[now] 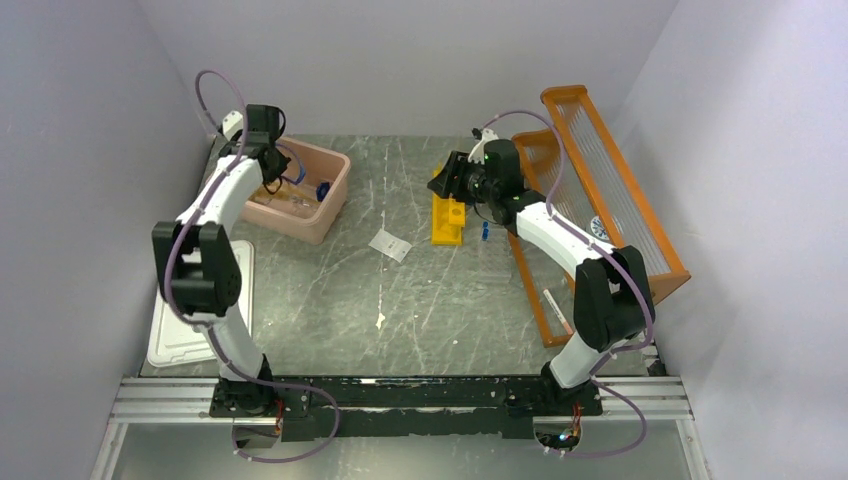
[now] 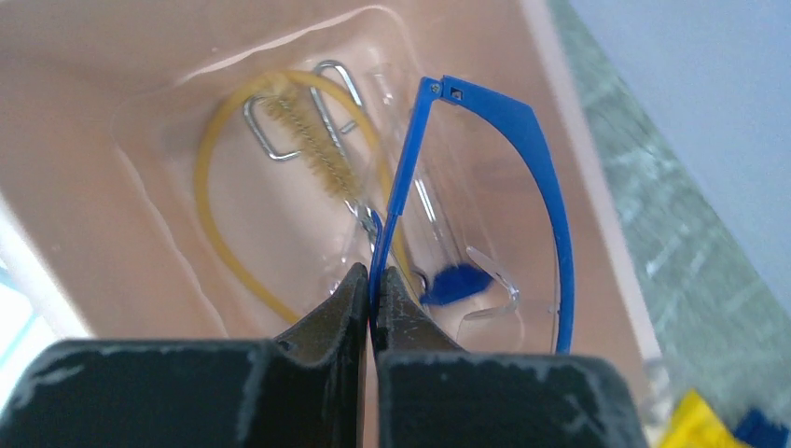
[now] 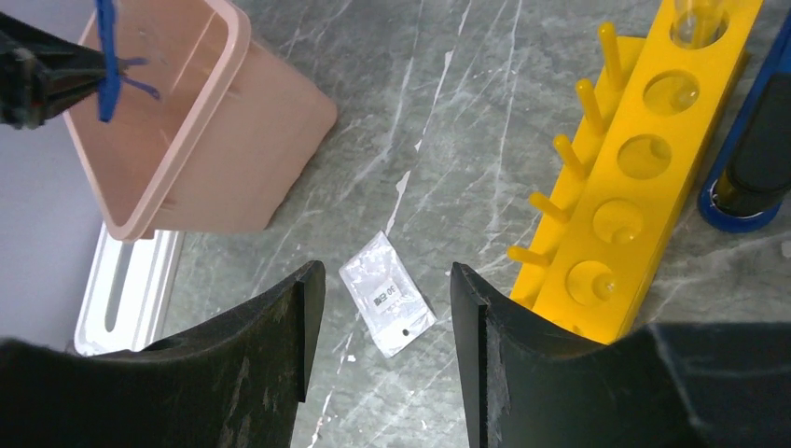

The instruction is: Organize the chemistry lab equipment

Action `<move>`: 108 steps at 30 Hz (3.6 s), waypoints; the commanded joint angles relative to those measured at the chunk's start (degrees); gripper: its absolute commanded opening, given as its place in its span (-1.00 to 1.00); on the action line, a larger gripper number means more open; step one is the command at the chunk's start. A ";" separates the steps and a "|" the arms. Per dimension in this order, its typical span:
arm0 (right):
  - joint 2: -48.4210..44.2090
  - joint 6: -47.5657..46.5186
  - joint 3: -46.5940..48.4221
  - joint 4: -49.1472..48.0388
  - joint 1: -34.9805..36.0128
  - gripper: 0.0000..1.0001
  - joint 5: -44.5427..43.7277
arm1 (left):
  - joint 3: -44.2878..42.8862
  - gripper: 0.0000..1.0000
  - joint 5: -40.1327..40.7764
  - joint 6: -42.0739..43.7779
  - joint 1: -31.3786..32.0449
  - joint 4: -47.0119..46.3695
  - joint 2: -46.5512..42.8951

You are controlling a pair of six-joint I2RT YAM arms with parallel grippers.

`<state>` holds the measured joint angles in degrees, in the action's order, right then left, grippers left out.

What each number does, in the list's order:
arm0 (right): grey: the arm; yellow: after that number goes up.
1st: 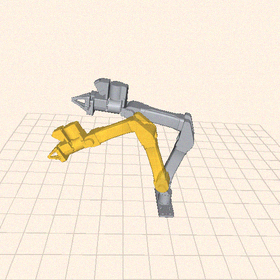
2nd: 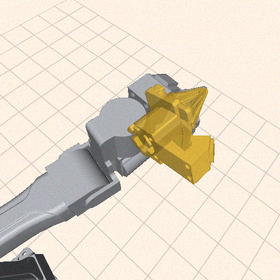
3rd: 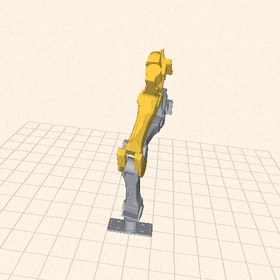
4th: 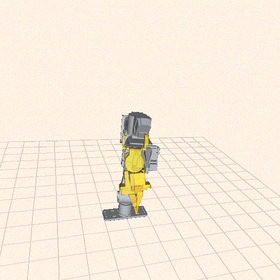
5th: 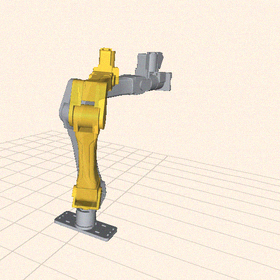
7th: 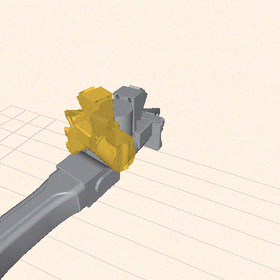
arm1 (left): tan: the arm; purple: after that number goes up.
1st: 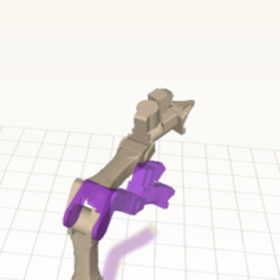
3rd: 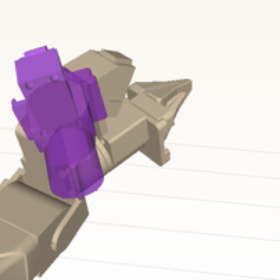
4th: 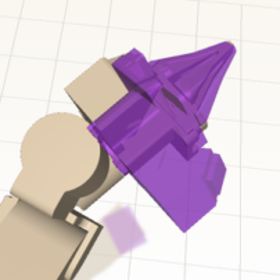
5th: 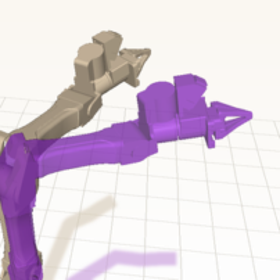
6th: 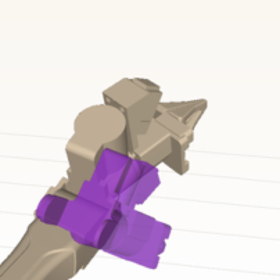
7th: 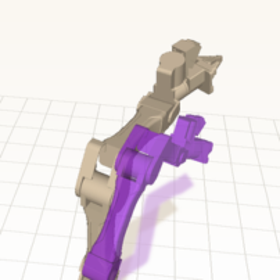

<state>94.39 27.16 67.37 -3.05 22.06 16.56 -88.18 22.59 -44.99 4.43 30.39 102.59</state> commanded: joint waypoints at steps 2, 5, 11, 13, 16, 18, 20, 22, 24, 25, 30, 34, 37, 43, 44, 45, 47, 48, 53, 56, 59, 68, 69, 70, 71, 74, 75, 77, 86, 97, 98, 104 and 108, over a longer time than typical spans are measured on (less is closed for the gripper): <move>-0.43 -4.24 2.54 1.58 -0.40 0.10 -2.69 | -6.91 -0.90 7.40 -13.18 -0.43 7.76 9.39; -0.32 -5.16 2.67 2.35 -0.42 0.10 -3.21 | -9.79 -0.90 8.85 -16.41 -0.38 9.01 13.07; 0.97 -6.37 3.69 2.79 -0.32 0.10 -4.34 | -12.78 -0.91 10.55 -22.54 -0.45 10.79 18.05; 1.83 -6.86 4.24 4.35 -0.36 0.10 -4.67 | -13.29 -0.90 9.75 -23.76 -0.47 11.41 19.16; 3.10 -7.92 5.82 5.17 -0.31 0.10 -4.85 | -13.20 -0.77 8.32 -24.29 -0.41 10.64 20.12; 3.63 -8.61 6.45 5.39 -0.35 0.10 -5.10 | -13.03 -0.67 7.47 -24.16 -0.43 9.67 20.19; 4.01 -9.27 6.92 5.67 -0.31 0.10 -5.34 | -13.06 -0.52 6.76 -23.65 -0.40 8.41 19.92; 4.26 -9.97 7.22 5.80 -0.34 0.10 -5.56 | -13.13 -0.36 6.92 -22.62 -0.39 7.50 19.57; 4.48 -10.25 7.39 5.77 -0.34 0.10 -5.58 | -13.45 -0.31 7.13 -21.67 -0.38 7.05 19.05; 4.55 -10.42 7.54 5.77 -0.35 0.10 -5.43 | -13.58 -0.30 7.09 -20.92 -0.38 6.72 18.68; 4.72 -11.26 7.74 5.60 0.10 0.10 -4.39 | -13.33 -0.20 7.13 -16.78 0.05 4.88 15.33; 4.93 -12.83 9.69 8.95 3.27 0.11 -8.46 | -12.33 -0.09 6.41 -11.82 0.39 3.20 11.33; 6.10 -13.67 12.32 12.81 6.31 0.12 -11.07 | -11.99 0.10 6.11 -8.70 0.70 4.21 7.40; 10.77 -16.06 17.62 19.33 13.04 0.19 -12.47 | -8.16 0.32 4.19 1.17 2.40 2.92 -2.51; 12.45 -16.27 18.97 21.54 13.83 0.21 -11.87 | -7.40 0.34 3.27 3.12 2.82 2.72 -4.27; 14.06 -16.50 20.28 23.18 14.49 0.22 -11.08 | -6.39 0.35 1.74 4.93 3.08 2.43 -6.06; 17.26 -16.79 22.14 25.99 15.49 0.23 -10.47 | -2.49 0.34 -3.63 9.38 3.41 -0.10 -10.13; 18.45 -16.40 22.48 26.75 15.73 0.25 -10.51 | -0.14 0.33 -7.27 11.34 3.52 -1.85 -12.41; 22.79 -12.92 21.98 26.56 16.00 0.33 -9.44 | 14.07 0.27 -30.92 19.81 3.82 -15.76 -22.31; 25.44 -11.69 23.39 26.96 16.09 0.36 -9.95 | 18.84 0.25 -43.84 20.88 4.02 -20.30 -24.12; 28.11 -11.96 24.71 28.13 16.10 0.36 -9.70 | 20.99 0.21 -52.58 22.14 4.96 -20.97 -24.24; 32.86 -16.21 26.66 32.87 17.15 0.16 -13.31 | 25.54 0.21 -52.11 26.74 8.77 -19.42 -26.05; 33.34 -16.47 26.73 33.35 17.43 0.13 -13.99 | 25.64 0.21 -51.46 26.79 8.90 -19.14 -25.96; 33.82 -16.91 26.87 33.89 17.80 0.10 -14.47 | 25.69 0.20 -50.83 26.86 9.01 -18.88 -25.99; 34.30 -17.47 27.07 34.57 18.21 0.06 -15.16 | 25.76 0.20 -50.01 26.87 9.10 -18.66 -26.14; 35.51 -19.05 26.91 35.48 19.95 -0.12 -17.60 | 26.94 0.20 -46.31 26.23 9.37 -18.42 -27.08; 35.92 -19.34 26.93 35.87 20.41 -0.17 -18.39 | 27.39 0.20 -45.12 25.92 9.37 -18.29 -27.49; 36.48 -19.59 27.02 36.51 21.15 -0.33 -19.40 | 28.55 0.19 -42.60 25.01 9.35 -18.26 -28.39; 34.47 -18.62 24.43 34.00 21.55 -1.00 -21.13 | 33.23 0.13 -39.65 22.60 9.53 -19.29 -31.50; 28.45 -18.90 22.56 30.16 21.18 -0.18 -18.58 | 37.02 0.13 -37.17 18.17 10.51 -21.20 -33.50; 28.87 -19.09 22.96 30.61 21.25 -0.06 -18.58 | 37.03 0.13 -36.46 18.03 10.52 -21.07 -33.61; 31.93 -19.78 25.10 33.80 21.22 0.11 -17.96 | 36.53 0.14 -35.00 18.10 10.60 -20.21 -33.73; 33.55 -20.32 26.01 36.01 21.19 0.04 -14.27 | 36.41 0.14 -34.95 18.10 10.60 -20.19 -33.67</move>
<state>124.42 7.92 92.47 27.81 43.07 -1.85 -51.46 -13.80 -26.41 14.59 11.77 69.73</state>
